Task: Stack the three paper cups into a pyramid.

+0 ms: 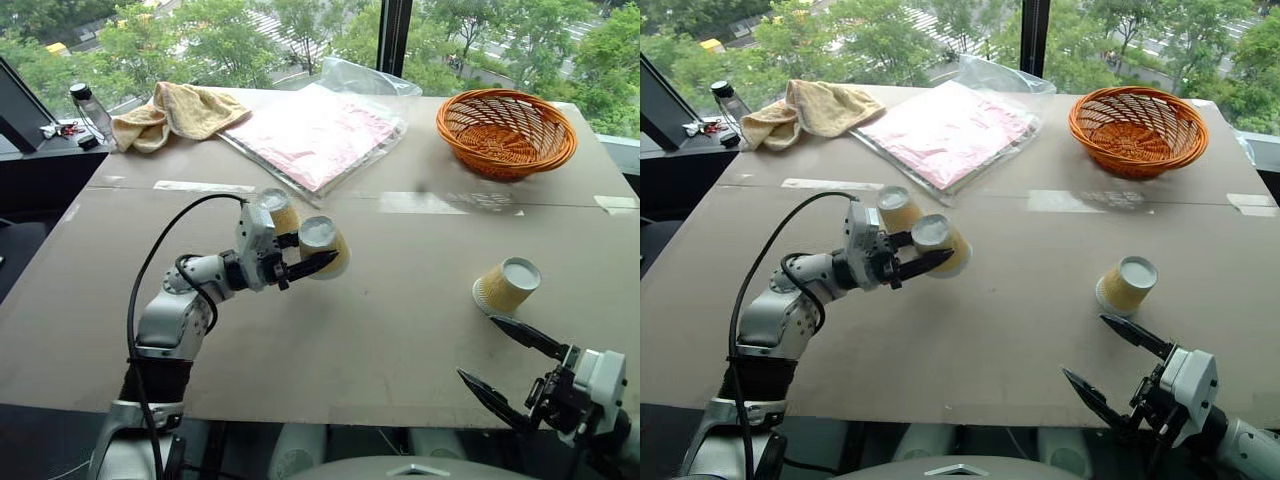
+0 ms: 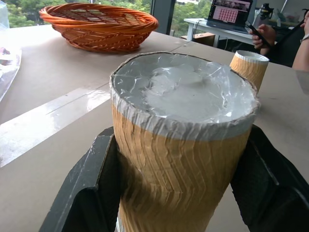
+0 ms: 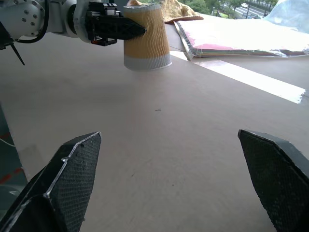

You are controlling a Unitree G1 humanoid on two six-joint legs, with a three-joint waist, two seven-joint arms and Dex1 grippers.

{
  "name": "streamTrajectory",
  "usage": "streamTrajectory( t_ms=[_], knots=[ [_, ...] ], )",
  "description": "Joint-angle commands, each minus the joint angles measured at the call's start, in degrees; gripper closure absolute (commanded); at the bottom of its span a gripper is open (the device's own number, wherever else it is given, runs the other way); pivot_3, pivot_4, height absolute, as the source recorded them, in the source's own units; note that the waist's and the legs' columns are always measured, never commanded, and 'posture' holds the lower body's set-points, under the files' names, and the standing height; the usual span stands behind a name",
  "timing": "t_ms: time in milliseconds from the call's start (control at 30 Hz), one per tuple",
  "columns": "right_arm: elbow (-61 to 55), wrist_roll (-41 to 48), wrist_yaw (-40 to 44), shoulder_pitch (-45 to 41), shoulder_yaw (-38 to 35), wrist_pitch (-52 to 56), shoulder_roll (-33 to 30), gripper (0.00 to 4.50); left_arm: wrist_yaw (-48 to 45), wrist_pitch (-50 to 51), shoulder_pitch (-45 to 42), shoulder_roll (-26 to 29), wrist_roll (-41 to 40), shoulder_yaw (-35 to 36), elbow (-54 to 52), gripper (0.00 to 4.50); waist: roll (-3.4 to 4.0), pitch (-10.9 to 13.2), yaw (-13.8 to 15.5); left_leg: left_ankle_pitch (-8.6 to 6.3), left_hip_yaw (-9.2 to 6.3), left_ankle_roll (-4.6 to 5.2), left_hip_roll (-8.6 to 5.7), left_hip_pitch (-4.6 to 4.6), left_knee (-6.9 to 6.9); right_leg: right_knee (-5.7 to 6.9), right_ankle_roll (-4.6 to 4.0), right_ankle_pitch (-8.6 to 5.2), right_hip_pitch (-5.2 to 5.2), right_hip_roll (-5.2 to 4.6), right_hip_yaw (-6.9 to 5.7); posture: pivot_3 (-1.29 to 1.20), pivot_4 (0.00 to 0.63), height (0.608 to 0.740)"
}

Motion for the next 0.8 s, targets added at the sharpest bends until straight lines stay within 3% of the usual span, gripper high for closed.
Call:
streamTrajectory(
  t_ms=[33, 300, 467, 667, 800],
  knots=[
    [-3.1, -1.3, -1.8, 1.7, -0.9, -2.3, 1.3, 0.00, -0.1, -2.2, -4.6, -2.4, 3.3, -2.8, 4.2, 1.99, 0.01, 0.0, -0.1, 0.00, 0.00, 0.00, 0.00, 0.00, 0.00, 0.00, 0.00, 0.00, 0.00, 0.00, 0.00, 0.00, 0.150, 0.740],
    [-4.8, -4.3, -4.9, 4.3, 0.1, -3.6, 3.7, 0.00, -2.8, -6.6, -7.3, -5.0, 7.7, -6.2, 11.9, 1.99, 0.03, 0.0, -0.5, 0.00, -0.04, 0.00, 0.00, -0.01, -0.01, 0.01, 0.15, -0.10, 0.00, 0.02, 0.00, 0.00, 0.150, 0.740],
    [-6.0, -4.5, -10.2, 3.1, -0.9, -1.9, 6.0, 0.00, -4.8, -7.7, -6.7, -5.2, 7.9, -6.0, 13.9, 0.03, 0.07, 0.0, -0.5, 0.00, -0.04, 0.00, 0.00, 0.00, 0.01, 0.02, 0.08, -0.15, 0.00, 0.01, 0.01, 0.00, 0.150, 0.740],
    [-10.5, -5.7, -20.1, -0.5, -3.9, 4.4, 7.2, 0.00, -5.9, -5.9, -0.9, -2.8, 2.3, -0.4, 6.4, 0.03, 0.09, 0.0, -0.9, 0.00, -0.04, 0.00, 0.00, -0.02, -0.01, 0.03, -0.18, -0.10, -0.01, 0.00, 0.03, 0.00, 0.150, 0.740],
    [-11.1, -11.7, -28.9, -7.1, -6.4, 15.3, 5.3, 0.00, -6.5, -1.8, 5.7, 0.8, -2.3, 3.8, -0.3, 0.03, 0.14, 0.0, -0.7, 0.00, -0.05, 0.00, 0.06, 0.00, -0.03, 0.05, -0.08, -0.03, -0.04, 0.03, 0.03, 0.00, 0.150, 0.740]
  ],
)
